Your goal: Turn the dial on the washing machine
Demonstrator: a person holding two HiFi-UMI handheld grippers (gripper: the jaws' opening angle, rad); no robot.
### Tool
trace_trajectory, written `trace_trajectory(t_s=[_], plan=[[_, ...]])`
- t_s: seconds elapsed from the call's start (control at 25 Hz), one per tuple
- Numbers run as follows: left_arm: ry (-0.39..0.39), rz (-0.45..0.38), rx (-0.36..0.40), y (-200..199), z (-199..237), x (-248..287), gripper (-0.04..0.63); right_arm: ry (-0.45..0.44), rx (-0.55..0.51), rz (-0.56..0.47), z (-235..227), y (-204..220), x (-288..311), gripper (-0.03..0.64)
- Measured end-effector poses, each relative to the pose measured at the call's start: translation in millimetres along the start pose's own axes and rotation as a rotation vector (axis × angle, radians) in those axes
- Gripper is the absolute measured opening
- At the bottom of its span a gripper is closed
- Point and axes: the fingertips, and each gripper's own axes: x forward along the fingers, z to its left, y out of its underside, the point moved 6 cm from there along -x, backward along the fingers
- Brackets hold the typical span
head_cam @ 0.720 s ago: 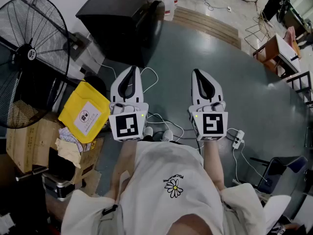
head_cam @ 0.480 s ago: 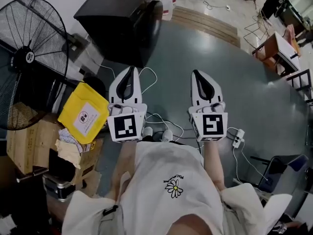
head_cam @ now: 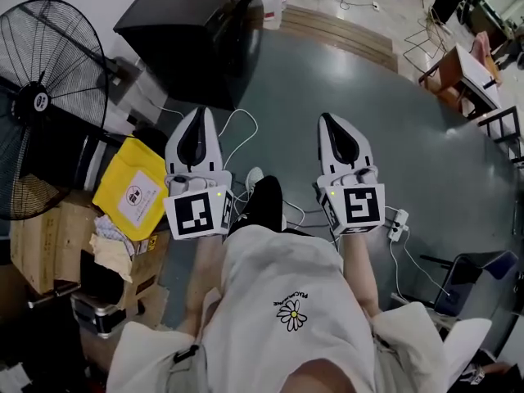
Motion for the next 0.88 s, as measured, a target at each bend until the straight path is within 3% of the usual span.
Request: trace_trajectory(t_s=[0.52, 0.88], plan=[[0.063, -0.102, 0.013, 14, -19, 91, -0.002, 0.052, -0.042, -0.031, -61, 19, 45, 0.003], [0.063, -0.094, 0.021, 46, -8, 201, -0.002, 0.02, -0.047, 0.011, -107, 47, 144, 0.003]])
